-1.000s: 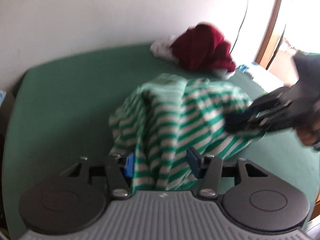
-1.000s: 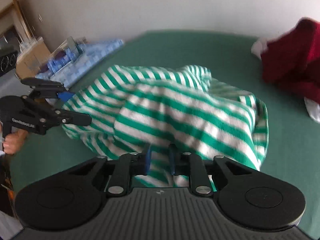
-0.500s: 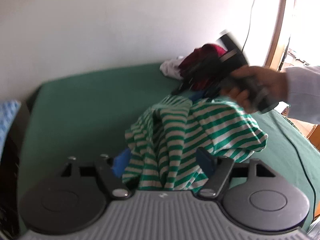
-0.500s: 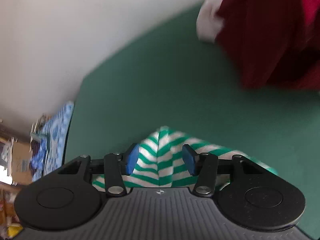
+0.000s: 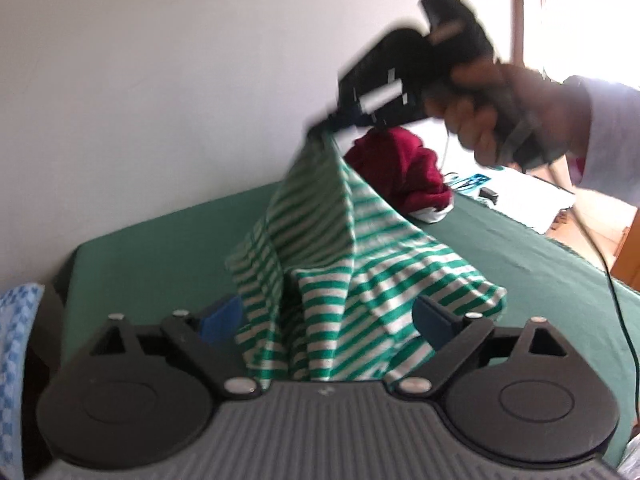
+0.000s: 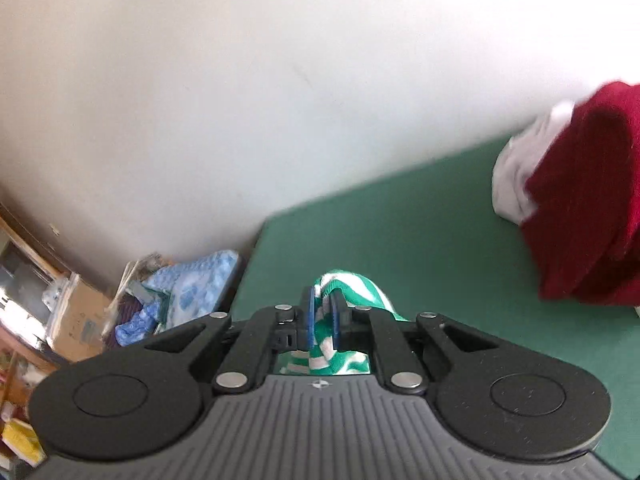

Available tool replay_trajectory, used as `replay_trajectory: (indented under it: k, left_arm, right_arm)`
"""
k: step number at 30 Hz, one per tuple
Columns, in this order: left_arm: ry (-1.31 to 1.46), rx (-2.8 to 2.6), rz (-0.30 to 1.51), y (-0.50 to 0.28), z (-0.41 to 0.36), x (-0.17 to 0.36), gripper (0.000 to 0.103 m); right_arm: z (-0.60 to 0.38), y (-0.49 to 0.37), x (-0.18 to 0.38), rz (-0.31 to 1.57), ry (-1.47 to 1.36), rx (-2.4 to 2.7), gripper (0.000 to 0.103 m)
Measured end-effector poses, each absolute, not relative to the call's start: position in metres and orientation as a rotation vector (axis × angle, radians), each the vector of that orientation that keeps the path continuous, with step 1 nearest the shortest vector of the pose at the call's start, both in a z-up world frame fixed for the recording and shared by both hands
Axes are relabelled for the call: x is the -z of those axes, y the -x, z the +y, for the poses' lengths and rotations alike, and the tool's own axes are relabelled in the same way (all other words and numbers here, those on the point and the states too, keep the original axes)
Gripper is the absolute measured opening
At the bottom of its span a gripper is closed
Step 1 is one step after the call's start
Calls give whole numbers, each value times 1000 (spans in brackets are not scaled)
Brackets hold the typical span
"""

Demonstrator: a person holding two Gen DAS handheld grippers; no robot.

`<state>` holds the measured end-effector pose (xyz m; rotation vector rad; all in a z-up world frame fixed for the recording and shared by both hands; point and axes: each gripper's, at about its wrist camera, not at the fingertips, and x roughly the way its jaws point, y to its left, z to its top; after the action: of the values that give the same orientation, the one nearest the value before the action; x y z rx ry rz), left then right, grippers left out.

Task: Fold clothes
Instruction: 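Lift the striped shirt high with the right gripper, then release it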

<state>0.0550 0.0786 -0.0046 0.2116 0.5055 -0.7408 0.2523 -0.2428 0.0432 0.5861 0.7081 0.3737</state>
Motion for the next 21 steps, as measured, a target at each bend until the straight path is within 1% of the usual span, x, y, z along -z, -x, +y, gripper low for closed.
replay_trajectory:
  k: [2,4,6,8,11,13,15,17,18,19,21]
  left_arm:
    - [-210,771,504,-51,76,5,95]
    - [-194,793,496,-50,79,5,95]
    - [-177,815,487,-50,81,5,96]
    - [-134,844,491,-53,87,3,96]
    - [9,904,514,-67,108,-5,97]
    - [57,932,520,-77,116,-10,91]
    - [80,962,523,-85,118,-10,85]
    - [21,961,545,-92,110,-4,76]
    - [-21,959,559,-95,103,0,69]
    - [-58,953,577,-98,96,4,65]
    - [-90,935,605,-105,84,11,64]
  right_arm:
    - [-252,-234,-59,638,-677,-432,8]
    - [-249,-215,-75,581,-619,-395,8]
    - [-254,-201,-78,551,-708,-470,8]
    - [-246,-181,-89,523,-575,-395,8]
    - [-246,-159,-87,524,-592,-479,8]
    - [-236,-141,-86,511,-491,-465,8]
    - [-233,-127,-78,516,-470,-479,8]
    - [-234,-114,-69,521,-460,-475,8]
    - [-236,-106,-65,519,-465,-475,8]
    - [-238,-98,-60,518,-470,-476,8]
    - [-231,-110,-57,518,-499,-473,8]
